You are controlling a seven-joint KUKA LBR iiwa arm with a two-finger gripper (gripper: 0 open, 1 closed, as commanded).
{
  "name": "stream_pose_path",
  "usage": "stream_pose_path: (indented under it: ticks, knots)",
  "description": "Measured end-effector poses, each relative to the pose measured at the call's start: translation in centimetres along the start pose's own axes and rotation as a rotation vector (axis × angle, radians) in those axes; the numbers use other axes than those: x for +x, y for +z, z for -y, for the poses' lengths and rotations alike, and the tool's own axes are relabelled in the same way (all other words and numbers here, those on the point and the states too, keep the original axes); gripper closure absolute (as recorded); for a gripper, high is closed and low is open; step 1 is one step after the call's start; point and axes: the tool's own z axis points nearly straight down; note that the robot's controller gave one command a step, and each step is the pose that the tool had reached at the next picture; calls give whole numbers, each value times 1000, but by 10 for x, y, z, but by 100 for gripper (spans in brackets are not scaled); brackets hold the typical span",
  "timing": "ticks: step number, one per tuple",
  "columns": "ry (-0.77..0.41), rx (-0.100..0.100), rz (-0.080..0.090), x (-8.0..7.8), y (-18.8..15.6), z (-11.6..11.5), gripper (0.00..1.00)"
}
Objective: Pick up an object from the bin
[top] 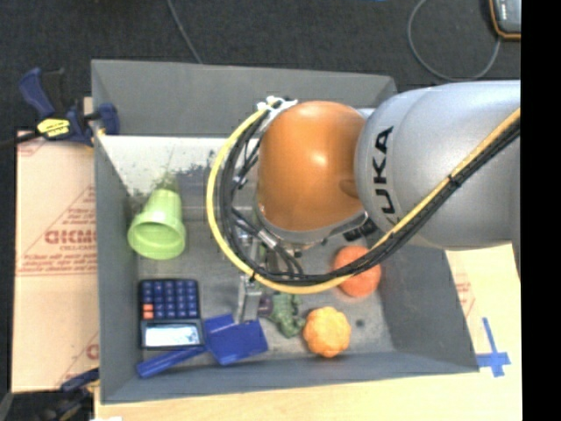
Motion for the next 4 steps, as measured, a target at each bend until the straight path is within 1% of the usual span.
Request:
stream_pose_path:
  ticks: [1, 2, 3, 4]
  knots:
    - [5, -2, 8, -2, -5, 1, 0]
    - [-176, 0, 11, 4, 108, 20, 0]
    - [-75, -3, 16, 13, 86, 24, 0]
    - [-305, 2, 5, 17, 122, 47, 0]
